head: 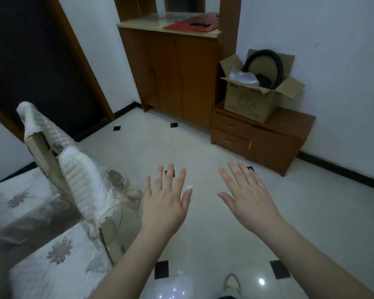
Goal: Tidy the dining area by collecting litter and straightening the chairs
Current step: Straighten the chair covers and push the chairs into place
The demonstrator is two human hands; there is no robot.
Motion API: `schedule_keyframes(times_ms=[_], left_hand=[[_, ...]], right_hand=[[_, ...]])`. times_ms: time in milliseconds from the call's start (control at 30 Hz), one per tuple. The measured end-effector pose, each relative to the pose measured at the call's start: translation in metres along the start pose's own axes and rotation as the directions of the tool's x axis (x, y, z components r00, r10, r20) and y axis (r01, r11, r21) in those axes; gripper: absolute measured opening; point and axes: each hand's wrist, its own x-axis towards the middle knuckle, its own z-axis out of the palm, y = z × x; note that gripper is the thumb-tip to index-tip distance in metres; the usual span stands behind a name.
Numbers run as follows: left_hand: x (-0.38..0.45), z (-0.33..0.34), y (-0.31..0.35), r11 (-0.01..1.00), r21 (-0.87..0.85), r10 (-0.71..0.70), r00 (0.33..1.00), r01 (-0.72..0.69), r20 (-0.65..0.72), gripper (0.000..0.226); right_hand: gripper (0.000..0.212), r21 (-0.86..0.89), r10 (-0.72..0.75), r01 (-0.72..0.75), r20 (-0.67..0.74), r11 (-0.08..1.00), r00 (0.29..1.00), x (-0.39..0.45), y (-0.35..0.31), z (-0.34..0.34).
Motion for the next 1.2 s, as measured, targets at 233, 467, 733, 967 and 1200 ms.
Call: schedule_keyframes(times_ms=[233,467,733,967,1200], left_hand=[[0.091,-0.001,0.002,0.994,0.046,-0.102,0.994,0.103,-0.024,0.063],[0.142,0.015,-0.036,0.977,0.036,-0.212,0.977,0.212,-0.009,0.062],[0.214,0.046,-0.128,0.933,0.015,-0.36,0.933,0.36,-0.005,0.064],[0.271,0.055,-0.204,0.893,-0.002,-0.45,0.893,0.45,-0.019,0.066],[0.311,0.062,-0.254,0.833,-0.002,-0.553,0.833,0.553,-0.008,0.066]], right_hand=[[0.069,0.026,-0.09,0.088,0.056,0.996,0.994,0.102,0.04,0.001],[0.07,0.059,-0.207,0.202,0.078,0.977,0.975,0.198,0.031,0.024],[0.073,0.085,-0.363,0.356,0.086,0.931,0.928,0.329,-0.027,0.05],[0.068,0.093,-0.485,0.477,0.088,0.874,0.87,0.431,-0.094,0.053],[0.068,0.135,-0.621,0.609,0.08,0.782,0.78,0.514,-0.139,0.065]])
